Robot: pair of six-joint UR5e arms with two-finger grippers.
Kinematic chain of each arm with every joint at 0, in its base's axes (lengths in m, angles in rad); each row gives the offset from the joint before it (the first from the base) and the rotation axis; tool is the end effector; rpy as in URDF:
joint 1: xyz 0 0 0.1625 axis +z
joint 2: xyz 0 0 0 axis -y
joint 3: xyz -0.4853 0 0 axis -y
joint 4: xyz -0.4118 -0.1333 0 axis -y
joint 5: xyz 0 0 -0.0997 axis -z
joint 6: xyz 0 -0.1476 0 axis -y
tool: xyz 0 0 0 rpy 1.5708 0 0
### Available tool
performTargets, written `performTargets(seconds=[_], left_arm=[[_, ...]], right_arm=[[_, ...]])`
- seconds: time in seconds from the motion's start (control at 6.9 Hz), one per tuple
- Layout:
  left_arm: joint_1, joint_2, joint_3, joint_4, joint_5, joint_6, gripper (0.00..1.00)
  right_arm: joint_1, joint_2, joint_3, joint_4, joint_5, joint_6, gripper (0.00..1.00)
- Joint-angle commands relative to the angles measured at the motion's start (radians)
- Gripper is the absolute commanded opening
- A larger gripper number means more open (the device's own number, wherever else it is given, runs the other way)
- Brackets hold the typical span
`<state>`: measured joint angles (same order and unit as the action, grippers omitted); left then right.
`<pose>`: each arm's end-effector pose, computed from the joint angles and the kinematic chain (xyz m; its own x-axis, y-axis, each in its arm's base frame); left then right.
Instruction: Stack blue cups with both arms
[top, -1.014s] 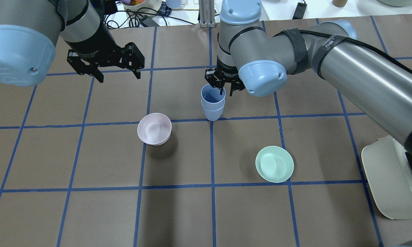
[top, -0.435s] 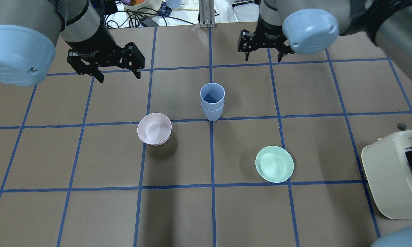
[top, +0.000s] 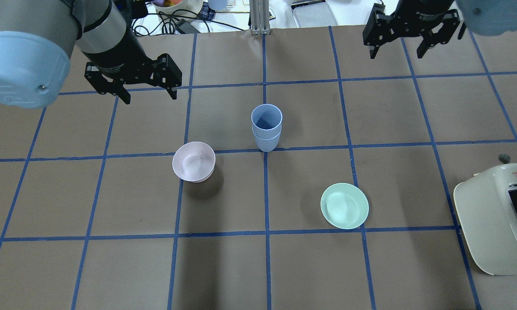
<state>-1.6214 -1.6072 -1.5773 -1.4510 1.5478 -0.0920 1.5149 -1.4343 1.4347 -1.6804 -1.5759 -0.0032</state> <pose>-0.1638 -0.5322 0.4903 -0.9988 -0.0394 0.0299 -0.0415 0.9964 -0.0744 0.0992 -0.5995 0.5073 -0.9986 0.0532 0.0054 0.0523 0.9927 -0.1090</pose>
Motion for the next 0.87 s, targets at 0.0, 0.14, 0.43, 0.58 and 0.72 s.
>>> performTargets(seconds=[0.0, 0.14, 0.43, 0.58, 0.72], left_arm=[[0.000, 0.004, -0.001, -0.021, 0.000, -0.002, 1.00], [0.000, 0.004, 0.000, -0.020, 0.000, 0.000, 1.00], [0.001, 0.004, 0.016, -0.078, 0.002, 0.009, 1.00], [0.000, 0.004, 0.039, -0.113, 0.024, 0.023, 1.00], [0.000, -0.003, 0.042, -0.127, 0.028, 0.023, 1.00]], right_arm=[[-0.002, -0.029, 0.026, 0.013, 0.008, -0.012, 1.00], [-0.002, -0.029, 0.026, 0.013, 0.010, -0.009, 1.00], [-0.001, -0.028, 0.018, 0.013, 0.001, -0.012, 1.00], [-0.002, -0.028, 0.015, 0.013, 0.007, -0.012, 1.00], [-0.002, -0.029, 0.015, 0.014, 0.010, -0.011, 1.00]])
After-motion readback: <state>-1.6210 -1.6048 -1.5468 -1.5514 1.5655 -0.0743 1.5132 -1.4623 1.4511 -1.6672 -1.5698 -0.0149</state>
